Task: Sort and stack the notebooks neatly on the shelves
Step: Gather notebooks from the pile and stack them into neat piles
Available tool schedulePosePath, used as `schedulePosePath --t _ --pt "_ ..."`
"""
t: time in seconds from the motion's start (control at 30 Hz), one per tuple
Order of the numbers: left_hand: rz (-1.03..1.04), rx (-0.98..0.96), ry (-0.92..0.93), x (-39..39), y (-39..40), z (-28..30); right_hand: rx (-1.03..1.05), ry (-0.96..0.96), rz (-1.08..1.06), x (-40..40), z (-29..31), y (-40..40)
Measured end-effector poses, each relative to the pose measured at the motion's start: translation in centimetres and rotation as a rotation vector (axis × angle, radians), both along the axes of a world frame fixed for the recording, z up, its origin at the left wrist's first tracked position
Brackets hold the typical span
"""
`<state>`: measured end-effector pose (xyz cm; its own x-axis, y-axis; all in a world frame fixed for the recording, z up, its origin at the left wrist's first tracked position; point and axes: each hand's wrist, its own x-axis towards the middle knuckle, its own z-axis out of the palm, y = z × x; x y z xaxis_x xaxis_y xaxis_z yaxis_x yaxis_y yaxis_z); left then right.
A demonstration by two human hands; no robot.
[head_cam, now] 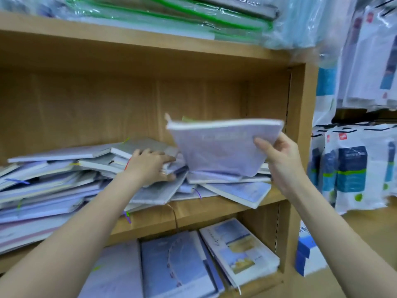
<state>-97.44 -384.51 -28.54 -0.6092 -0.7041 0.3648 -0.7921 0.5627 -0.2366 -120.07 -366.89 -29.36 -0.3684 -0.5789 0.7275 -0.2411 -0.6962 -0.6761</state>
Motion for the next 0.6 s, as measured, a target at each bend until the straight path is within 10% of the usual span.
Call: schedulePosePath --t 0.2,0.37,0.6 --pt "-0.308 0.141 0.649 1.0 4.4 -3.5 0.453 -0.074 -0.146 -0.4 -6.8 3.4" --pt "-0.294 1.137 1.391 2.8 9.7 -5.8 0.439 -0.476 0.491 -1.3 -8.7 6.2" --pt "-0.193 1.141 0.986 3.0 11.5 -5.9 0.773 -0.310 0.227 0.8 -9.6 5.1"
